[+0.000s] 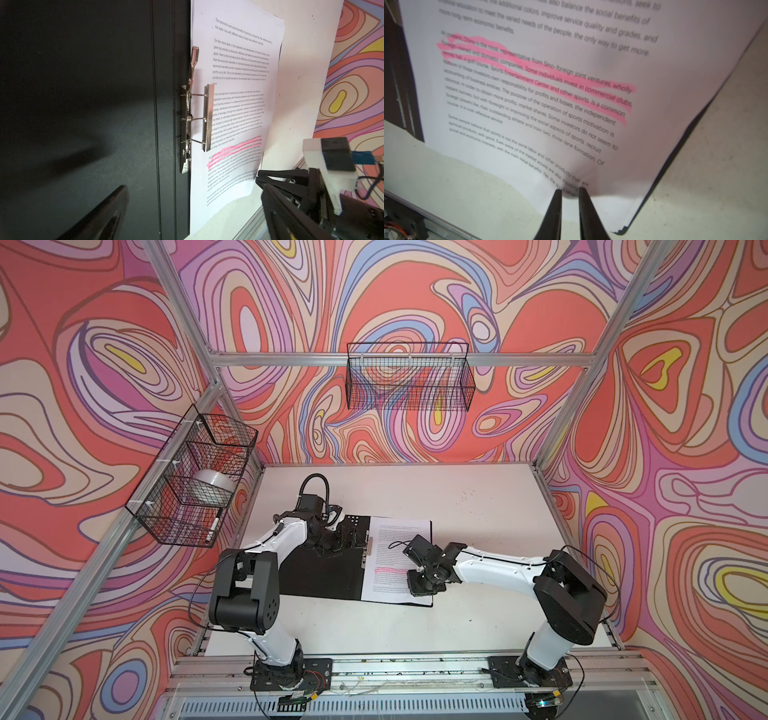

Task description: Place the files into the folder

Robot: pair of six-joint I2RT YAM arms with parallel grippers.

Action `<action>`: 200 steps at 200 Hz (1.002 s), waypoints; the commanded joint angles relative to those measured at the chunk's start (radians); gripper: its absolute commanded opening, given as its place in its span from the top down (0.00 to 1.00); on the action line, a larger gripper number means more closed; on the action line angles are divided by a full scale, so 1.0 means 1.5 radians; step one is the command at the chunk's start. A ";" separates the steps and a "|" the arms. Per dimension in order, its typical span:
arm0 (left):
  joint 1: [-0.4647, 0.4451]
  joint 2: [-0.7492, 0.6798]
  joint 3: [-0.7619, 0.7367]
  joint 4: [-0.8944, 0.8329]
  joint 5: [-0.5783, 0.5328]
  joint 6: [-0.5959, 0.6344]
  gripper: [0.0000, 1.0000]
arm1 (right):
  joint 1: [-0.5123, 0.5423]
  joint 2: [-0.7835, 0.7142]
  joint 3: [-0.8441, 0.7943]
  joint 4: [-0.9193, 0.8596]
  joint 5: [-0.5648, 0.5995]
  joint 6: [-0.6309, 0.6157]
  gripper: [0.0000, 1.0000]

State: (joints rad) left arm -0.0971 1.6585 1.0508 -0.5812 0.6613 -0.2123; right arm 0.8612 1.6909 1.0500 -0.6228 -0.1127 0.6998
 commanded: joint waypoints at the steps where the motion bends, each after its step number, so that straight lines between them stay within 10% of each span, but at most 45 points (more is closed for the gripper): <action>1: 0.002 -0.016 0.018 -0.025 0.006 0.014 0.00 | 0.005 -0.032 0.028 -0.023 0.022 -0.009 0.83; 200: 0.002 -0.023 0.008 -0.024 0.021 0.001 0.00 | 0.005 0.034 -0.031 0.051 -0.015 0.006 0.85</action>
State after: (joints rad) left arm -0.0971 1.6424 1.0534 -0.5877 0.6800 -0.2134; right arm 0.8612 1.7325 1.0290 -0.5743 -0.1318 0.6933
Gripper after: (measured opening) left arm 0.998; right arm 0.153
